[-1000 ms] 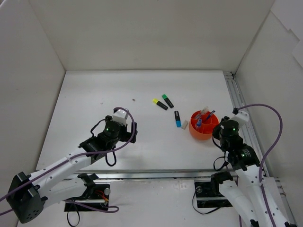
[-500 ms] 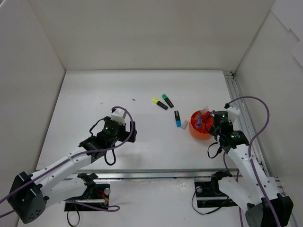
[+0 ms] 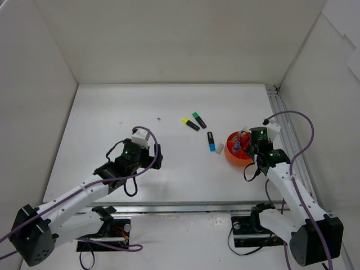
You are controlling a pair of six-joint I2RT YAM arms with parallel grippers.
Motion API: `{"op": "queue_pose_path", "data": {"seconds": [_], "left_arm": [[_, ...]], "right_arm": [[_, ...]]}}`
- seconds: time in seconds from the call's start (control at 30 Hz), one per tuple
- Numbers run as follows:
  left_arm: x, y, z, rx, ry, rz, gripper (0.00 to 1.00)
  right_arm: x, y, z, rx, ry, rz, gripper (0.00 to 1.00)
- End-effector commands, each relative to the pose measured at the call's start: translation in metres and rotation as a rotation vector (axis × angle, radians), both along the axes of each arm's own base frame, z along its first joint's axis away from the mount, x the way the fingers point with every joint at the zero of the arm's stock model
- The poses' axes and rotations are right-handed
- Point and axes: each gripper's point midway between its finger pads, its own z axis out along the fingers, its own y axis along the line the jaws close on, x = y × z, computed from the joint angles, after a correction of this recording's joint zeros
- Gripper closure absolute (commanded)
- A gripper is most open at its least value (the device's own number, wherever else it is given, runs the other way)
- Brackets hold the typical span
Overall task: Sort the stationery into containers
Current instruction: Place the stationery in the storage box, then pick up the stationery from the center of the board.
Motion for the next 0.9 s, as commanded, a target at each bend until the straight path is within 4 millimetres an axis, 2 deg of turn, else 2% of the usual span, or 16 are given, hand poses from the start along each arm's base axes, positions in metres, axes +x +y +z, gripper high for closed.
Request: {"op": "queue_pose_path", "data": {"seconds": [0.0, 0.13, 0.27, 0.37, 0.43, 0.47, 0.5, 0.53, 0.57, 0.6, 0.67, 0.77, 0.8, 0.87], "left_arm": [[0.011, -0.012, 0.033, -0.087, -0.078, -0.006, 0.00], [0.011, -0.012, 0.033, -0.083, -0.071, -0.007, 0.00], [0.009, -0.010, 0.033, -0.086, -0.073, -0.009, 0.00], [0.006, -0.009, 0.035, -0.093, -0.082, -0.012, 0.00], [0.004, -0.011, 0.035, -0.104, -0.087, -0.027, 0.00], [0.003, -0.011, 0.034, -0.103, -0.087, -0.034, 0.00], [0.000, -0.013, 0.032, -0.107, -0.078, -0.050, 0.00], [0.002, -0.016, 0.037, -0.126, -0.098, -0.056, 0.00], [0.002, -0.016, 0.036, -0.130, -0.097, -0.056, 0.00], [0.000, -0.016, 0.035, -0.132, -0.097, -0.060, 0.00], [-0.002, -0.014, 0.036, -0.137, -0.103, -0.060, 0.00], [-0.007, -0.013, 0.034, -0.143, -0.101, -0.070, 0.00], [-0.008, -0.012, 0.034, -0.144, -0.102, -0.071, 0.00], [-0.009, -0.011, 0.035, -0.148, -0.105, -0.069, 0.00]], "right_arm": [[0.017, 0.002, 0.018, 0.022, -0.074, -0.015, 0.80], [0.015, 0.005, 0.022, 0.036, -0.087, 0.005, 0.58], [0.011, 0.004, 0.035, 0.047, -0.140, 0.015, 0.51], [0.008, 0.014, 0.050, 0.062, -0.184, 0.095, 0.42], [0.006, 0.025, 0.063, 0.067, -0.217, 0.168, 0.22], [0.004, 0.029, 0.067, 0.050, -0.223, 0.204, 0.06], [0.002, 0.042, 0.071, 0.048, -0.231, 0.267, 0.02], [0.002, 0.047, 0.079, 0.045, -0.250, 0.294, 0.02], [0.001, 0.051, 0.081, 0.024, -0.250, 0.334, 0.02], [-0.002, 0.065, 0.083, 0.023, -0.251, 0.404, 0.02], [-0.002, 0.075, 0.092, -0.011, -0.266, 0.468, 0.02], [-0.005, 0.119, 0.100, -0.065, -0.263, 0.651, 0.02], [0.001, 0.131, 0.101, -0.090, -0.244, 0.684, 0.02], [0.000, 0.161, 0.101, -0.150, -0.226, 0.780, 0.02]]}}
